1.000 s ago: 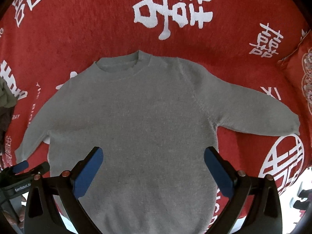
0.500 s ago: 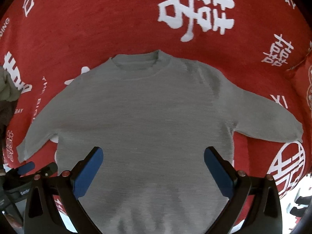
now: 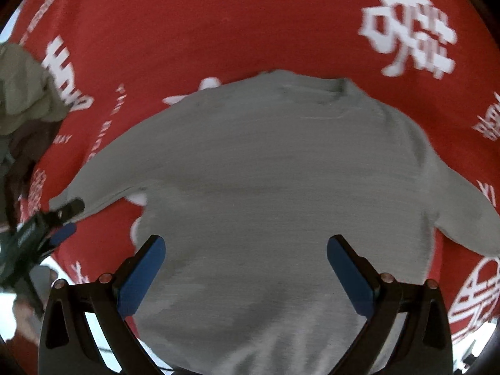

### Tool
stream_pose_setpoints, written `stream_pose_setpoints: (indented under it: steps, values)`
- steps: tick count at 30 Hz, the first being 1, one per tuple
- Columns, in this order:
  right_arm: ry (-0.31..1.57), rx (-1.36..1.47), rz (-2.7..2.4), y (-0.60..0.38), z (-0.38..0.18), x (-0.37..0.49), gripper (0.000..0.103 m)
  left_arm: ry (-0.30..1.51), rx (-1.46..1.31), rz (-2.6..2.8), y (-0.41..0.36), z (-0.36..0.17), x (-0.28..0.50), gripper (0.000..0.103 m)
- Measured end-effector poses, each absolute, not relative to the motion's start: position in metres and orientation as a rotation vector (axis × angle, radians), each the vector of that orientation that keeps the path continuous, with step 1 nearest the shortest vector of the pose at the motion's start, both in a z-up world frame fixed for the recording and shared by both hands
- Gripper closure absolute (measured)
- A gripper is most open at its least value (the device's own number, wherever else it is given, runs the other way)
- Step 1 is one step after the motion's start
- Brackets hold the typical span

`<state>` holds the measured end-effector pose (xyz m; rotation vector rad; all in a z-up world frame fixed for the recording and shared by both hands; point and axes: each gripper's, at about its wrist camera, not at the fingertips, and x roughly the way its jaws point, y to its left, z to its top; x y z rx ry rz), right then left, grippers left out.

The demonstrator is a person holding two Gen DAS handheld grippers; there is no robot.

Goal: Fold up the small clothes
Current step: 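Grasp the sweatshirt sleeve with the left tool and fold it across the body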

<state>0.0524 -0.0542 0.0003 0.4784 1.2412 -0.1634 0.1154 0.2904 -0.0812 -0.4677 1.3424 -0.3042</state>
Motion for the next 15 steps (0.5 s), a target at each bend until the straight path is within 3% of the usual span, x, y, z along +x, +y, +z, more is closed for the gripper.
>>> stream_pose_setpoints:
  steps: [5, 15]
  values:
    - [1.261, 0.450, -0.084, -0.022, -0.011, 0.067, 0.000, 1.284, -0.697, -0.266, 0.328, -0.107, 0.123, 0.000]
    - [1.255, 0.412, -0.015, 0.006, -0.005, 0.085, 0.000, 1.195, -0.775, -0.267, 0.332, -0.108, 0.157, 0.000]
